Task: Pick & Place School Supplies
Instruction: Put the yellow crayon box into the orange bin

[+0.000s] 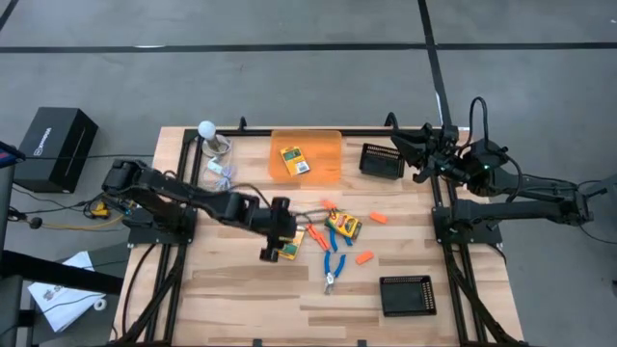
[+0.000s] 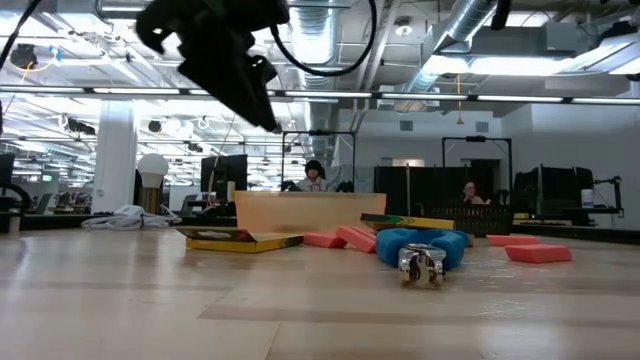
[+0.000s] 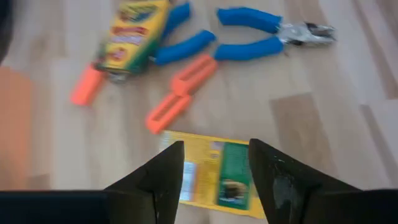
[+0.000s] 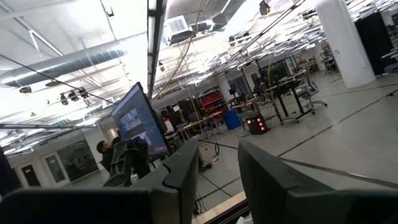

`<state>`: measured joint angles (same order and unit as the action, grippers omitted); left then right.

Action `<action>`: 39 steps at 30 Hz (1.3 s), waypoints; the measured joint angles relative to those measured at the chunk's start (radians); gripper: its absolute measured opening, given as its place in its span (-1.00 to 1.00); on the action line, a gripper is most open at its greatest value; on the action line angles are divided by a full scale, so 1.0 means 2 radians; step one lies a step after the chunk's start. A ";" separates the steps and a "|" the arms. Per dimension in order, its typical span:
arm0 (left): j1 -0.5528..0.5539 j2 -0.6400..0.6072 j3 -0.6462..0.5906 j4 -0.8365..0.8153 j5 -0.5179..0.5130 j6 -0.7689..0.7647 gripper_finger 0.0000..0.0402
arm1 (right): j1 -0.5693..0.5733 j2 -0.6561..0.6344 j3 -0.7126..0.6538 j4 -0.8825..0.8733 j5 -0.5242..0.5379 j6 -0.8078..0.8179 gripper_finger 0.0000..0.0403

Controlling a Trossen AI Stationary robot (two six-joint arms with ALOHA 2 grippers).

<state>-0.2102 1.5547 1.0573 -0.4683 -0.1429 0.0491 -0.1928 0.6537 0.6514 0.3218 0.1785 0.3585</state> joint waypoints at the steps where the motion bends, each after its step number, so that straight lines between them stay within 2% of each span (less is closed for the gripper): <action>1: -0.008 0.006 0.000 0.000 0.000 -0.009 -0.09 | 0.000 0.000 0.000 0.000 -0.003 0.001 -0.47; 12: -0.048 0.092 -0.001 0.000 -0.015 -0.070 -0.04 | 0.001 0.000 0.000 0.000 -0.036 0.017 -0.47; 29: -0.065 0.098 -0.001 0.002 -0.008 -0.072 -0.04 | 0.001 0.000 0.000 0.000 -0.038 0.026 -0.47; 39: -0.064 0.148 0.001 0.003 -0.015 -0.088 -0.04 | 0.001 0.000 0.000 0.000 -0.038 0.026 -0.47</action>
<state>-0.3385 1.8504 1.0601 -0.4631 -0.1720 -0.1268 -0.1905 0.6537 0.6514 0.3228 0.1017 0.4114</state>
